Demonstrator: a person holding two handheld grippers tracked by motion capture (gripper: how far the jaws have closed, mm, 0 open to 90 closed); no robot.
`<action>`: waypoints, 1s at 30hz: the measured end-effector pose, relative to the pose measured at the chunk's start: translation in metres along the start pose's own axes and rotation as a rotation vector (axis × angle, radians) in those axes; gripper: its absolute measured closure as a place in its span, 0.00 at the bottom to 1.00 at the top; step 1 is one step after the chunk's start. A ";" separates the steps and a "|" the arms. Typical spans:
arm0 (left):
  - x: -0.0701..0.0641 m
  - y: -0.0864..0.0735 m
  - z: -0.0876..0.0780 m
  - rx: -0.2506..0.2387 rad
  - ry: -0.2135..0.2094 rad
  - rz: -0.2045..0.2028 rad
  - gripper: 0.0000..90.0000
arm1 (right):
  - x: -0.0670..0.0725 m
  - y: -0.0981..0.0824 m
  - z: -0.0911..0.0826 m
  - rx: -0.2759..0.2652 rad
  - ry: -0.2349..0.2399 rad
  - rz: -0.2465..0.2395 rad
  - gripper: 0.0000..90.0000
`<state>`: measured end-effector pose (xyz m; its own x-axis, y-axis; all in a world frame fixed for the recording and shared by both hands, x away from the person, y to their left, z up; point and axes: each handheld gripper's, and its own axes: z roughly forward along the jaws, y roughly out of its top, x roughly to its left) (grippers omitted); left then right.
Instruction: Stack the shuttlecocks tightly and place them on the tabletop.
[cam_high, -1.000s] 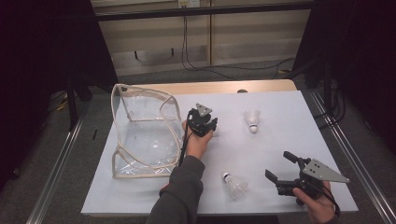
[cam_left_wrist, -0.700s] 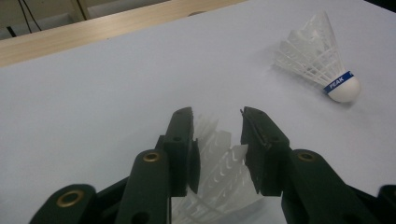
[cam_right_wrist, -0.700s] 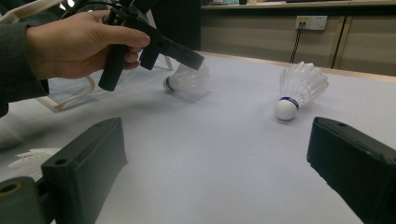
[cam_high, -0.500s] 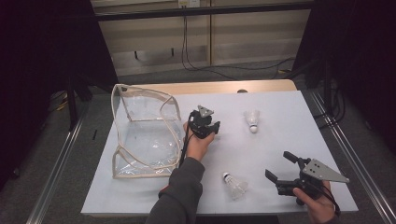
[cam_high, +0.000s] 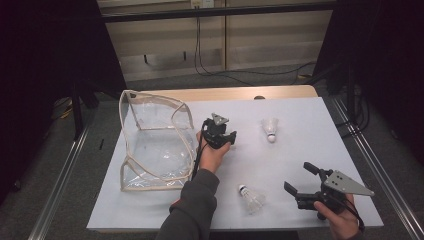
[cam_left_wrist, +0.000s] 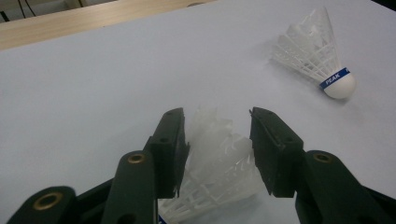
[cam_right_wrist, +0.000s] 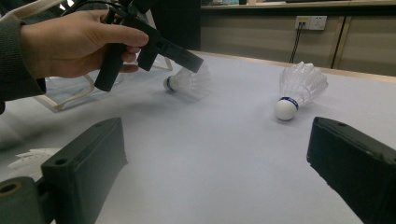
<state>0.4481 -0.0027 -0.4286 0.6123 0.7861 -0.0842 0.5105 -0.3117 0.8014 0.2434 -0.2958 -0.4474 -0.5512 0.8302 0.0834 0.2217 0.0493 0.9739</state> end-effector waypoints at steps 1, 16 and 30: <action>0.000 0.000 0.000 0.000 -0.001 -0.006 0.61 | 0.000 0.000 0.000 -0.002 0.001 0.004 0.04; 0.001 0.003 0.006 -0.011 0.015 -0.095 0.54 | 0.000 0.000 0.000 0.001 0.002 -0.003 0.04; 0.002 0.005 -0.003 0.016 0.039 -0.087 0.90 | 0.000 0.000 0.000 0.000 0.000 -0.004 0.04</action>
<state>0.4498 -0.0010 -0.4227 0.5414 0.8306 -0.1301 0.5708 -0.2496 0.7822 0.2433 -0.2955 -0.4473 -0.5522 0.8298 0.0800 0.2197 0.0523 0.9742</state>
